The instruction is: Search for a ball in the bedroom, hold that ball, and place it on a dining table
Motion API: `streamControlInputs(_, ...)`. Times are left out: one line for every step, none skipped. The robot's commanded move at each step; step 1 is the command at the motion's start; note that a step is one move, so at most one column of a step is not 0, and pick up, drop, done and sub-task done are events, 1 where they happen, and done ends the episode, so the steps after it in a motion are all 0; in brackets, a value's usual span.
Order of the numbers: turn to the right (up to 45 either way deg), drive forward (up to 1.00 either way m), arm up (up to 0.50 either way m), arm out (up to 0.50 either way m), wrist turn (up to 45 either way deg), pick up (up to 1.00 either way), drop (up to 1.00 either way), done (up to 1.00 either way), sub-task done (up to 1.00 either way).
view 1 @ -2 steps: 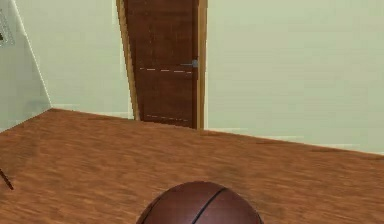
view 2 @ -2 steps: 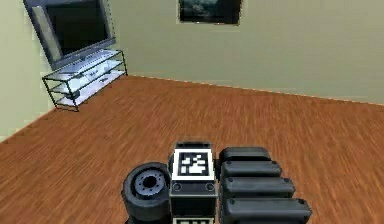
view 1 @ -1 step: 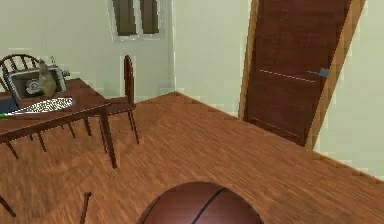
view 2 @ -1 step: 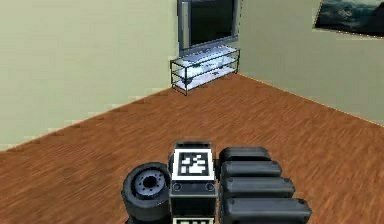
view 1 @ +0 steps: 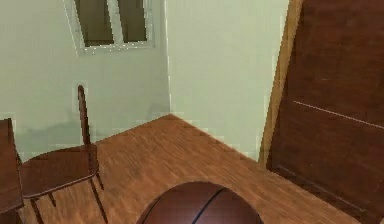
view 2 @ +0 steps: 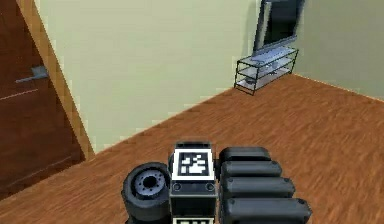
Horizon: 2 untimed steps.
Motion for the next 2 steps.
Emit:
streamControlInputs(-12.0, 0.0, 0.0, 0.0, 0.0, 0.0, 0.0, 0.0, 0.0)
streamControlInputs(-3.0, 0.0, 0.0, 0.0, 0.0, 0.0, 0.0, 0.0, 0.0)
